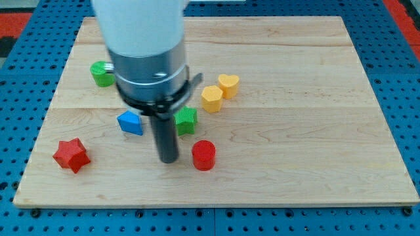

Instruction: Move the blue triangle diagonally to the bottom right side of the blue cube

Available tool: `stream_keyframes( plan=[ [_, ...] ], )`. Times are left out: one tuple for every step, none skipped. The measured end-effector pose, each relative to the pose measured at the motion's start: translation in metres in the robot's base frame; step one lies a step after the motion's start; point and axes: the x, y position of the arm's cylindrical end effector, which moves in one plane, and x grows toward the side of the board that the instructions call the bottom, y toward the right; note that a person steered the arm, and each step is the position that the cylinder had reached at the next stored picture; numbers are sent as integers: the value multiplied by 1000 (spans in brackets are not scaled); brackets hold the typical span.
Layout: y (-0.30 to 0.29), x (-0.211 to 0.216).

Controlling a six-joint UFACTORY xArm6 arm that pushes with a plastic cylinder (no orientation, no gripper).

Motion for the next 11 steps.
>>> stream_keyframes(
  plan=[
    [-33,-44],
    [-46,-21],
    [-70,-27],
    [-54,-76],
    [-54,-143],
    [-33,-159],
    [-32,-224],
    [-32,-247],
    [-23,-249],
    [-23,-248],
    [-27,-238]
  ],
)
